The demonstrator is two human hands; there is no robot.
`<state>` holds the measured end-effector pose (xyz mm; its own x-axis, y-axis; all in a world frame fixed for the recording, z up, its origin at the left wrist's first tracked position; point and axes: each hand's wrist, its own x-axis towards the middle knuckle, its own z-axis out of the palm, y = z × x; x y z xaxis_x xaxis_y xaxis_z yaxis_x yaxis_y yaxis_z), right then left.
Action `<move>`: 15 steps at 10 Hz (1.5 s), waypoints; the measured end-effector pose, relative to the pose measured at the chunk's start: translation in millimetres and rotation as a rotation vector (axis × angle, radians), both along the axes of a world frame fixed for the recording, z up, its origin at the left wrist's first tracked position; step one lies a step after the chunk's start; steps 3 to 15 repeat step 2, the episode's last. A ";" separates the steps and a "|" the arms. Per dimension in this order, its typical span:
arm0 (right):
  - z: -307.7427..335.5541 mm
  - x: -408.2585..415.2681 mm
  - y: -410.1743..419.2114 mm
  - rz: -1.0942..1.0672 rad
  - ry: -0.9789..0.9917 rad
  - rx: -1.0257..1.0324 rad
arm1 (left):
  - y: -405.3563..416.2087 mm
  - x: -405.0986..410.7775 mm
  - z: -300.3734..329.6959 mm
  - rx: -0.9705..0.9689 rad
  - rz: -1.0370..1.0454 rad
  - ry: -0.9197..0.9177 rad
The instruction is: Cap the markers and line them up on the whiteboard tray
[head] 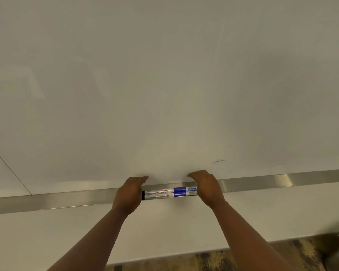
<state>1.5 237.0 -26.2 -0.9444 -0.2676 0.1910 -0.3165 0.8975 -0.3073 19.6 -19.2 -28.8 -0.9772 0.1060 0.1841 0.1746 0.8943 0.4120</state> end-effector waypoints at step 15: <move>51.8 -10.4 -6.5 0.007 0.593 -0.058 | 9.4 -8.5 48.0 -0.249 -0.214 0.562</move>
